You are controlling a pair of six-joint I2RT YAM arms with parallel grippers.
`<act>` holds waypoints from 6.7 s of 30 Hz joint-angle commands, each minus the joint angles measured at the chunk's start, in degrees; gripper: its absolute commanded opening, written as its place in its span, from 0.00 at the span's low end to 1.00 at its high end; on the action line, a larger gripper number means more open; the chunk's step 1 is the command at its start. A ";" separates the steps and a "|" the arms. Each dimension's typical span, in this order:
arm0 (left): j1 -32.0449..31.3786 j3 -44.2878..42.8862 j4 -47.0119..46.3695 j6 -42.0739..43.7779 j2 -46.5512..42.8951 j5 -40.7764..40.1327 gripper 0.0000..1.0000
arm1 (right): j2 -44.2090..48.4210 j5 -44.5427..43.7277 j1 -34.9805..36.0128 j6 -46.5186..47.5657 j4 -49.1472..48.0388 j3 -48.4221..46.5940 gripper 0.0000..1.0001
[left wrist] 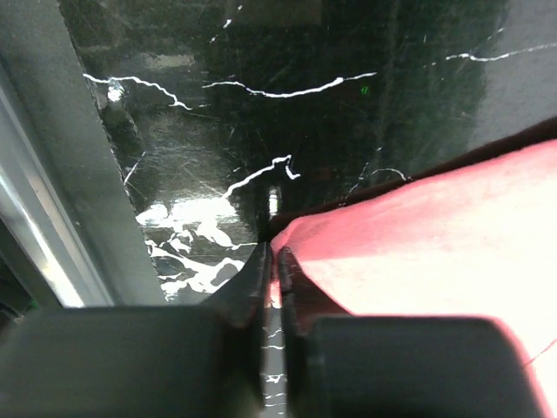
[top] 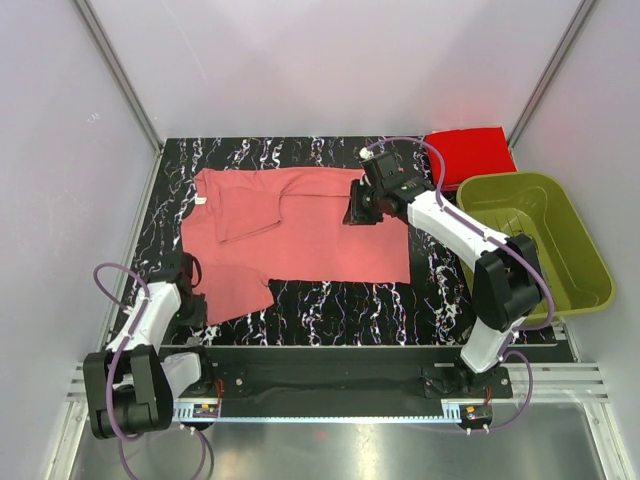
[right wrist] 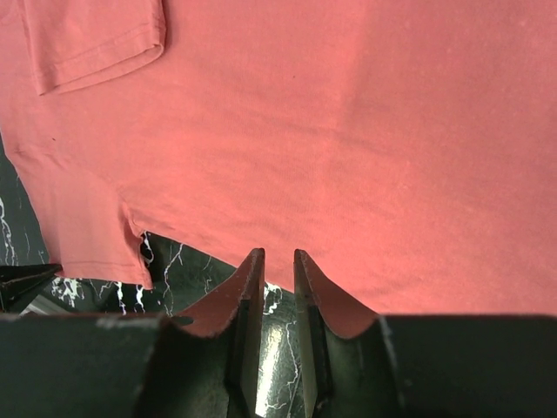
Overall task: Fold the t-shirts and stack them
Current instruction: Fold the tshirt
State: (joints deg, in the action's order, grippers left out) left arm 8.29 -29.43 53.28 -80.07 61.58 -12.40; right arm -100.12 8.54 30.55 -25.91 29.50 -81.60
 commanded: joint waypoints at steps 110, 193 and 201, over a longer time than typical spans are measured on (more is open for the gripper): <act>-2.58 -47.80 -13.64 17.15 27.17 -8.25 0.00 | 12.24 -9.07 -5.13 82.50 -10.43 28.45 0.00; -3.02 -80.96 -20.05 23.81 60.77 -8.60 0.26 | -18.11 -14.95 -14.20 81.90 -13.77 -7.52 0.37; -2.93 -69.72 -23.30 29.88 50.15 -4.31 0.36 | -9.76 -11.61 -11.22 71.19 -10.61 -3.83 0.37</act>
State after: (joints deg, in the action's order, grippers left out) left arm 5.26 -102.32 33.95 -54.37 119.98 -18.94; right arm -116.49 -4.86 17.19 52.18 18.26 -86.04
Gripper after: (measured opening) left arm 0.352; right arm 0.383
